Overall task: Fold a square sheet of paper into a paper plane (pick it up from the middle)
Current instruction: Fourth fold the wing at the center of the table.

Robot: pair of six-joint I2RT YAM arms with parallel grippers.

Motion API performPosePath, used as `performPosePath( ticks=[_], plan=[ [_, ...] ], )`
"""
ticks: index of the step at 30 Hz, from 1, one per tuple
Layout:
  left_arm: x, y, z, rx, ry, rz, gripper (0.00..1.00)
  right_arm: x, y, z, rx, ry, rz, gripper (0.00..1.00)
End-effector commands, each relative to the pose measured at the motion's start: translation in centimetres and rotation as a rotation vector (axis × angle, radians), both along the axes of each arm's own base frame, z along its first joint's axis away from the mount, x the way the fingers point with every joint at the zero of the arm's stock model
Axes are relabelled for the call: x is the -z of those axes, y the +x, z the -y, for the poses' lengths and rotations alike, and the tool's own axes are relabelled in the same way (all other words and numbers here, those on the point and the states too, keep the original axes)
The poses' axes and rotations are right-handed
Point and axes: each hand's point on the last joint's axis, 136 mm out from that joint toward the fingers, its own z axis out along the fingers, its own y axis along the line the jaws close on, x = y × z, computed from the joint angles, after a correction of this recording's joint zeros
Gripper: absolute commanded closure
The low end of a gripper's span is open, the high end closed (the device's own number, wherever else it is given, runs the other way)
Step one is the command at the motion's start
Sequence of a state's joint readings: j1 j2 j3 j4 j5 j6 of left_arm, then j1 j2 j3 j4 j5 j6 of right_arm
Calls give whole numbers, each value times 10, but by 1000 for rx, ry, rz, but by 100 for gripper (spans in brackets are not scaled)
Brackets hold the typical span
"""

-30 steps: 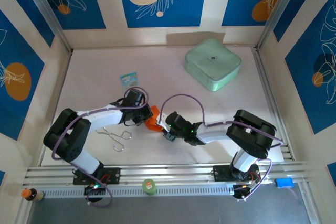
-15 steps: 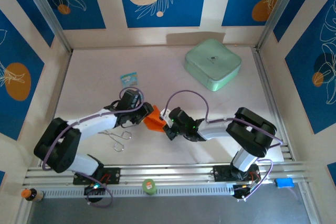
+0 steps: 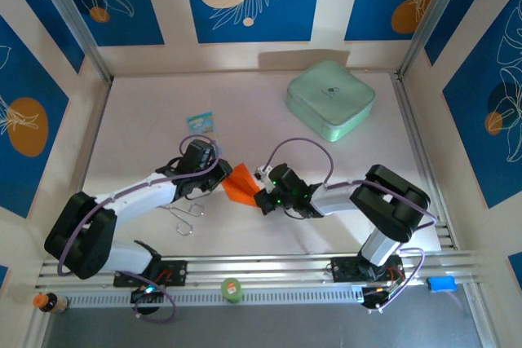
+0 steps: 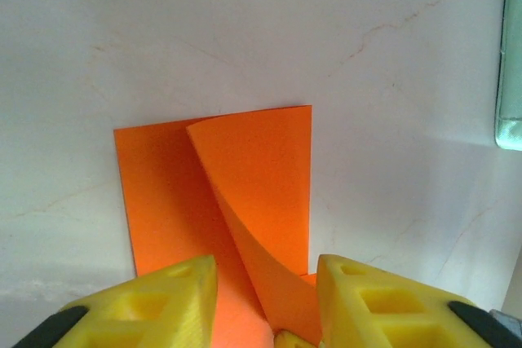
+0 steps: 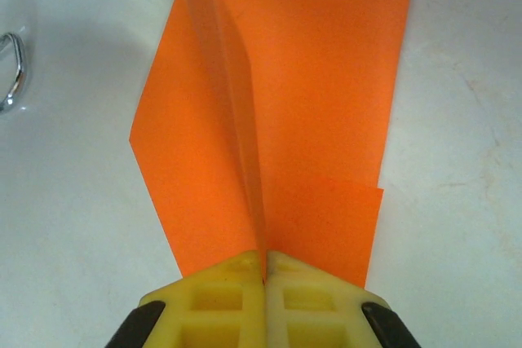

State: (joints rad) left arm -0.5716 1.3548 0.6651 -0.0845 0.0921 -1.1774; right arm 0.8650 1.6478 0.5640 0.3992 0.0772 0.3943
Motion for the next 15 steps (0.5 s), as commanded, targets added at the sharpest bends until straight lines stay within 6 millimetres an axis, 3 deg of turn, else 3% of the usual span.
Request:
performPosePath(
  ticks=[1,10,15],
  plan=[
    [7,-3,-4,-12,9,-24,66,8,-4,4,47,34,-89,97],
    [5,-10,3,53,-7,-61,75,1,-1,7,142,88,-211,97],
    [0,-19,8,104,-18,-99,78,1,-12,3,191,116,-244,96]
  ],
)
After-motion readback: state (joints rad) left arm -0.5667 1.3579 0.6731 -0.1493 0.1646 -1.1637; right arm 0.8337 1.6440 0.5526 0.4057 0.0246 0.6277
